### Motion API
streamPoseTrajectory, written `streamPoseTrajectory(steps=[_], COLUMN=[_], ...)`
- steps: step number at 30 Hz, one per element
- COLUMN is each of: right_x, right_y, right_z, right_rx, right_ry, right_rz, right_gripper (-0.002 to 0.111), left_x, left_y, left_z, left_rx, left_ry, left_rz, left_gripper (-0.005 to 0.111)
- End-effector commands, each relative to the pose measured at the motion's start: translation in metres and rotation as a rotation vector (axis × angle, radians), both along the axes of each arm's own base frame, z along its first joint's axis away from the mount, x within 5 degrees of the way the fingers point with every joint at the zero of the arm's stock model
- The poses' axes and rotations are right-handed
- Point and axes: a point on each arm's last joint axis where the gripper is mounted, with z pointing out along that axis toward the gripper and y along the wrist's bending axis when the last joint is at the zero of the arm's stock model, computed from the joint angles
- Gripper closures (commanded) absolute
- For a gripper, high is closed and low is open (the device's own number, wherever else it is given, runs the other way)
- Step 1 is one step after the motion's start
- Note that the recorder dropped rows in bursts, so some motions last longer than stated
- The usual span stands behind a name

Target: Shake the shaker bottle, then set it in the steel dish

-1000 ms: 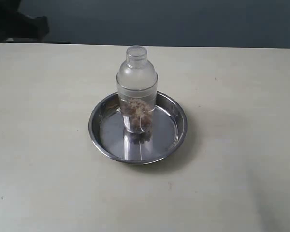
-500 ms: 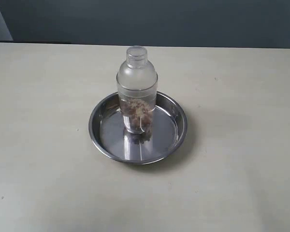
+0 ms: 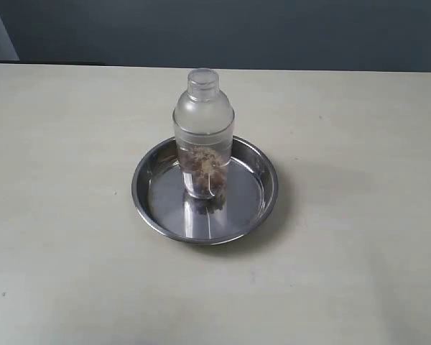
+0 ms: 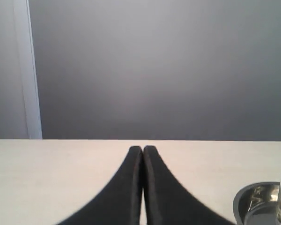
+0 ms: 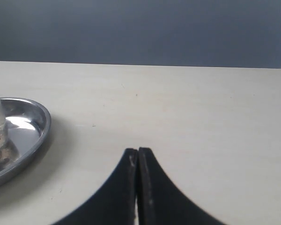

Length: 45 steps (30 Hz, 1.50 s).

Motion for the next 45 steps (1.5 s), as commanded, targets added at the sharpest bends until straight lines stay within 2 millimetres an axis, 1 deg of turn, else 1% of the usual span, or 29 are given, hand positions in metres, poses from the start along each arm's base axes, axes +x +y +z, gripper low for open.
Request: streamPoseTrajectory(steps=[1,11,30,45], right_x=[0.0,0.0,0.0,0.0], right_y=[0.0,0.0,0.0,0.0], right_z=[0.001,0.001,0.001,0.001], right_rx=[0.0,0.0,0.0,0.0], right_ry=[-0.017,-0.017,-0.017,-0.017], right_rz=[0.003,0.003,0.003,0.003], right_gripper=[0.109,0.109,0.109,0.109], left_x=[0.0,-0.001,-0.001,-0.001], left_y=[0.001,0.002,0.002,0.002], left_z=[-0.012,-0.023,-0.023,-0.02], left_rx=[-0.056,-0.065,0.061,0.062], left_ry=[0.11,0.229,0.239,0.204], left_rz=[0.012,0.029,0.026,0.026], left_gripper=[0.106,0.106,0.106,0.106])
